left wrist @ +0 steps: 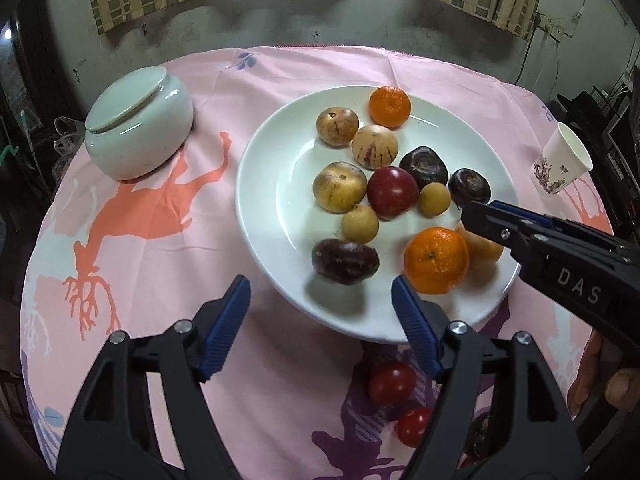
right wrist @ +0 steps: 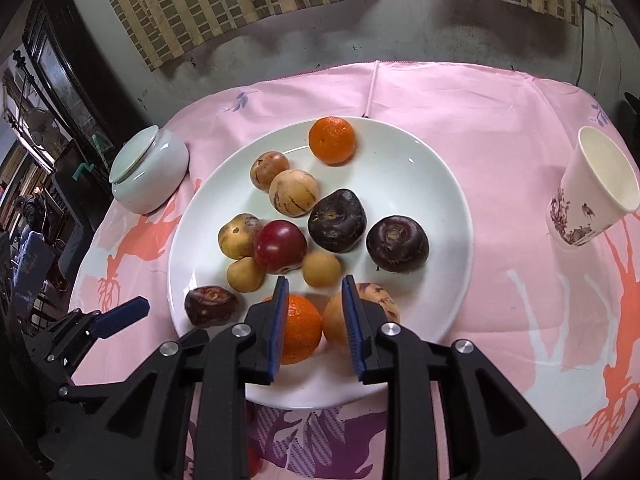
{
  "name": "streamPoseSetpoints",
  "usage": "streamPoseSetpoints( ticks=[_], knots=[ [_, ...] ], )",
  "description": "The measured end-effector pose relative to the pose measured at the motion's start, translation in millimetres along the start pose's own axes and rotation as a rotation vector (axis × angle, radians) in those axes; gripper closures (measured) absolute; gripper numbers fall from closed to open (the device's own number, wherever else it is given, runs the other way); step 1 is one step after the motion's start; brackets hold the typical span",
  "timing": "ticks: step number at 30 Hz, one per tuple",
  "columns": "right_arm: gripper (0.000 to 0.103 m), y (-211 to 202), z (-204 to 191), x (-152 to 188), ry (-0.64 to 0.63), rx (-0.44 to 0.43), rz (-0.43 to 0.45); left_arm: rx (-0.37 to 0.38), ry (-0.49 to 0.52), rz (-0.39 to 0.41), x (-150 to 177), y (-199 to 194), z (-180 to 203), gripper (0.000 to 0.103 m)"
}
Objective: Organize fruits
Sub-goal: 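Lower both fruits onto the white plate and open both tools, then withdraw both open tools from the plate back to the fruit pile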
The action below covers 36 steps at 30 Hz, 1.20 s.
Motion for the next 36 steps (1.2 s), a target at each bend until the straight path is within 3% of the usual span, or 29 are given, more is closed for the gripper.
streamPoseSetpoints(
  ticks=[7, 9, 10, 11, 18, 25, 30, 34, 36],
  knots=[
    [0.074, -27, 13, 27, 0.06, -0.003, 0.003, 0.012, -0.027, -0.027, 26, -20, -5, 0.02],
    [0.055, -40, 18, 43, 0.058, 0.024, -0.003, 0.013, -0.019, -0.032, 41, -29, -6, 0.02],
    [0.034, -49, 21, 50, 0.059, 0.043, 0.006, 0.012, -0.017, -0.038, 48, -32, -7, 0.019],
    [0.033, -59, 23, 58, 0.062, 0.055, 0.031, 0.014, -0.018, -0.045, 57, -36, -8, 0.018],
    [0.033, -100, 26, 134, 0.044, 0.09, -0.022, 0.048, -0.044, -0.109, 119, -60, -8, 0.018],
    [0.033, -115, 31, 205, 0.231, 0.068, -0.125, 0.107, 0.042, -0.161, 172, -80, 17, 0.018],
    [0.033, -127, 27, 221, 0.256, 0.05, -0.118, 0.092, 0.172, -0.174, 203, -83, 37, 0.018],
    [0.033, -137, 23, 221, 0.178, 0.089, -0.089, 0.068, 0.235, -0.175, 213, -79, 44, 0.019],
    [0.033, -140, 19, 223, 0.126, 0.116, -0.088, 0.094, 0.225, -0.196, 215, -76, 47, 0.021]
  ],
)
Point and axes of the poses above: each gripper's, at about its wrist camera, not at the fingertips, and y roughly the way its jaws point, z to its right, x to its underside, the point moved 10 cm from there along y, roughly the way its jaws point, and after that the axes turned 6 degrees about -y, right-handed, at the moved point
